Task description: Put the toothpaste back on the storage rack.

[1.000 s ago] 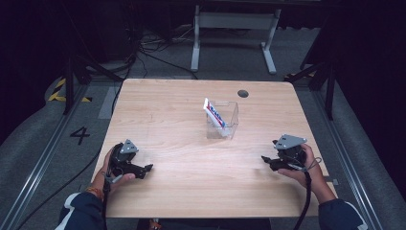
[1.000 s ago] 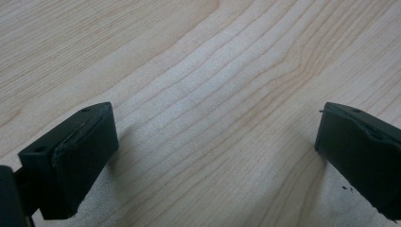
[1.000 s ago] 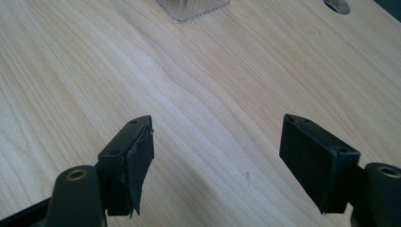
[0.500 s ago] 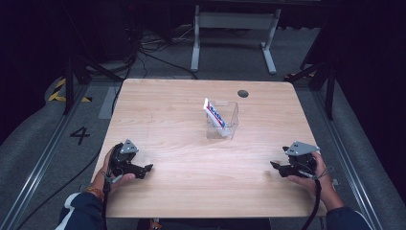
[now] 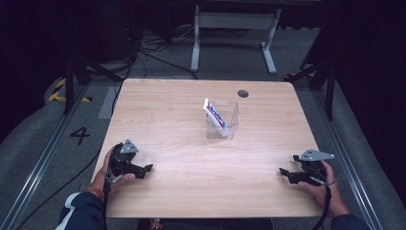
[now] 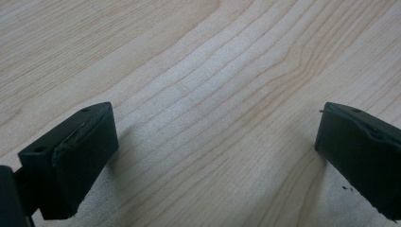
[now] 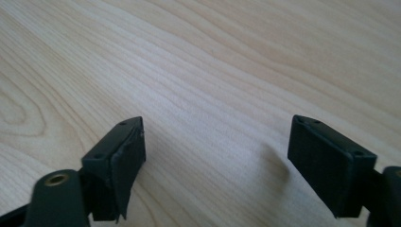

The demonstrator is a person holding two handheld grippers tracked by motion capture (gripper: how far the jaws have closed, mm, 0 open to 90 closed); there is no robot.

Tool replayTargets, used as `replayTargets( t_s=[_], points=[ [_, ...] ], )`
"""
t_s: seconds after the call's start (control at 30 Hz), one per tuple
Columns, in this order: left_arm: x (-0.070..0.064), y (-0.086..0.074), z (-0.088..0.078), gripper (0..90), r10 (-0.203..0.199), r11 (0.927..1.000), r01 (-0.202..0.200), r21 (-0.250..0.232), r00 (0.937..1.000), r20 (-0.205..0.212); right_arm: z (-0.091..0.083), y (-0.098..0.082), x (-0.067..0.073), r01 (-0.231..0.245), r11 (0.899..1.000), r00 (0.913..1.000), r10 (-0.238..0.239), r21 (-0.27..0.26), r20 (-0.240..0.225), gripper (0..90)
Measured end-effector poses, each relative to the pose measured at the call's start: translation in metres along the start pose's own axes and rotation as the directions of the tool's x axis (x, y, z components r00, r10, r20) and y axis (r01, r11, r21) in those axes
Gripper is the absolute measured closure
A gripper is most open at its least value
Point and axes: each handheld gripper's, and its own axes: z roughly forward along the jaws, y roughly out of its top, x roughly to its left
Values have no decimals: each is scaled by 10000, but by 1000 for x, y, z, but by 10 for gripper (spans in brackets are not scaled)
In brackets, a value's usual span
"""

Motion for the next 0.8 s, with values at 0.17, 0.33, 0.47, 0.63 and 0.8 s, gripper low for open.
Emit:
replayTargets(
  t_s=[0.17, 0.33, 0.47, 0.63, 0.8],
  points=[
    [0, 0, 0, 6, -7, 10000, 7, -11, 10000, -30, 1, -3, -3, -399, 9991, 9991, 397, -115, -162, 183],
    [-1, 0, 0, 6, -50, 10000, 50, -18, 10000, -48, 1, -3, -3, -401, 9991, 9991, 399, -118, -167, 183],
    [-1, 0, 0, 6, -55, 10000, 55, -24, 10000, -58, 1, -3, -3, -401, 9991, 9991, 399, -116, -167, 183],
    [-1, 0, 0, 6, -118, 9999, 118, 5, 9999, -98, 1, -3, -3, -403, 9991, 9991, 401, -115, -167, 183],
    [-1, 0, 0, 5, -94, 10000, 94, 4, 9999, -85, 1, -3, -3, -403, 9991, 9991, 401, -120, -168, 183]
  ],
)
